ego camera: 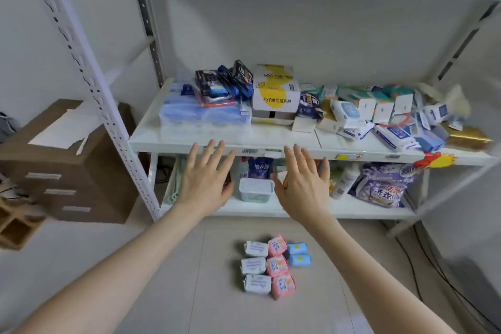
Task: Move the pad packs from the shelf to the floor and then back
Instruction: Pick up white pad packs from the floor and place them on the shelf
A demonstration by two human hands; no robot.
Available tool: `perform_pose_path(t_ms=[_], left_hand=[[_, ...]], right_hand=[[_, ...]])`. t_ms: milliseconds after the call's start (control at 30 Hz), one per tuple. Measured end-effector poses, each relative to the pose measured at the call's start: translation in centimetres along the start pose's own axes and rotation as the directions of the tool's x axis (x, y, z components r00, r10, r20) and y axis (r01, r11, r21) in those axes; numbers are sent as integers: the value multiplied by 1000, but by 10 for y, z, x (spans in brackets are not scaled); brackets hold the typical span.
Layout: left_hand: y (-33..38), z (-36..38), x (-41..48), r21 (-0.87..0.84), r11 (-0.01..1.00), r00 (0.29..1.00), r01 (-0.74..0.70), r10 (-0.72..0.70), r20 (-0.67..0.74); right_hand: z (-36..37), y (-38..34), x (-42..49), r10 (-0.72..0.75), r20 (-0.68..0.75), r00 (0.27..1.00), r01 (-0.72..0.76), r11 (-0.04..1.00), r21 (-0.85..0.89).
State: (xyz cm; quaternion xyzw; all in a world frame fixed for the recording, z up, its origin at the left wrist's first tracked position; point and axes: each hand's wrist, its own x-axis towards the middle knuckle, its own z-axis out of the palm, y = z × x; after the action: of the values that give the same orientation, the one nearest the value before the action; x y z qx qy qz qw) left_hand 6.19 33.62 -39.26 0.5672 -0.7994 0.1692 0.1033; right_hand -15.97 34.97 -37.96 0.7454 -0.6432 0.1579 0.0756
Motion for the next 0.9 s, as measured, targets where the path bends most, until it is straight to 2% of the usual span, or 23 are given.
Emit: perform_pose_path(t_ms=[167,500,600,900], left_hand=[[44,74,-67,-61,998,983,-20,31,179],[103,210,-152,-95,995,878,-2,47,476],[114,247,-162,-108,994,854,34,27,520],[119,366,-171,-94,992,797,86,-12,604]], right_hand=[[69,22,-92,45,187,981,-40,999,-31],[209,60,-218,152,485,861,-146,988,-51],[248,70,-232,150,556,818,-141,988,-59],[358,89,-235,105,641,760,-129,992,-8]])
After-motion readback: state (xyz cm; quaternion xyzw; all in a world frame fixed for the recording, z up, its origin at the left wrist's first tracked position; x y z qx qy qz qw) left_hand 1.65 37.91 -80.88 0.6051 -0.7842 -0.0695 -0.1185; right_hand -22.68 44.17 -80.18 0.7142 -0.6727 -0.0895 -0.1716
